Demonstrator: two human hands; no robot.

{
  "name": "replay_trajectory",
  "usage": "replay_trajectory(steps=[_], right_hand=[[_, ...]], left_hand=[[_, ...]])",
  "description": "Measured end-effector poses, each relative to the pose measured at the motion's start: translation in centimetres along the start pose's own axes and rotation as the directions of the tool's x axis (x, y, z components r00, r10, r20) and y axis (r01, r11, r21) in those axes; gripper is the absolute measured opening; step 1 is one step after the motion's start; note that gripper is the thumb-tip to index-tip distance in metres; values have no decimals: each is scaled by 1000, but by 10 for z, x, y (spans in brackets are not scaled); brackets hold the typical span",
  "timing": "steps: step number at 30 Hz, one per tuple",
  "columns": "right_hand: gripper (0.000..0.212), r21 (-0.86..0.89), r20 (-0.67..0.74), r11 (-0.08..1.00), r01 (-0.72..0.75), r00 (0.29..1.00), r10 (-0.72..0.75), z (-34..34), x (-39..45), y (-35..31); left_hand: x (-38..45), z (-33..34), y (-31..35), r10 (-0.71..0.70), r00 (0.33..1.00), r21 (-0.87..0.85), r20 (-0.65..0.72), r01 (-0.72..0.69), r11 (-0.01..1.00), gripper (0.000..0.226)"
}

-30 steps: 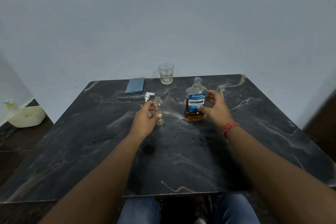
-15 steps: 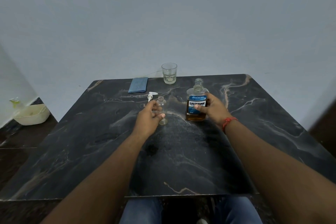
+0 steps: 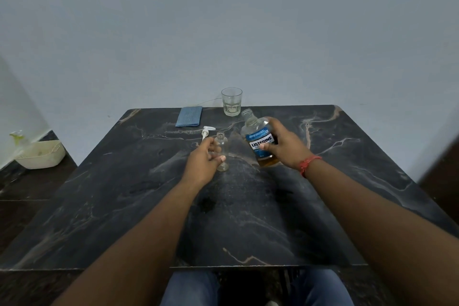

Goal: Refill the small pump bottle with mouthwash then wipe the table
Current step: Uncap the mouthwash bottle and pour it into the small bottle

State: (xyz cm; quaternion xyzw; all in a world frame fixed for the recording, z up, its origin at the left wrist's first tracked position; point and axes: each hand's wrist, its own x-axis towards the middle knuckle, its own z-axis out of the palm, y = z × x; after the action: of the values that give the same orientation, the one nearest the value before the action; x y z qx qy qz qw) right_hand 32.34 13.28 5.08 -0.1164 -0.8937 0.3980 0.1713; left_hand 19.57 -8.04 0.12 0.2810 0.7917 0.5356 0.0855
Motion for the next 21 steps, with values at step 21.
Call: replay_trajectory(steps=[21], right_hand=[[80, -561, 110, 815, 145, 989, -99, -11, 24, -32]], left_hand=[[-4, 2, 1, 2, 1000, 0, -24, -2, 1000, 52]])
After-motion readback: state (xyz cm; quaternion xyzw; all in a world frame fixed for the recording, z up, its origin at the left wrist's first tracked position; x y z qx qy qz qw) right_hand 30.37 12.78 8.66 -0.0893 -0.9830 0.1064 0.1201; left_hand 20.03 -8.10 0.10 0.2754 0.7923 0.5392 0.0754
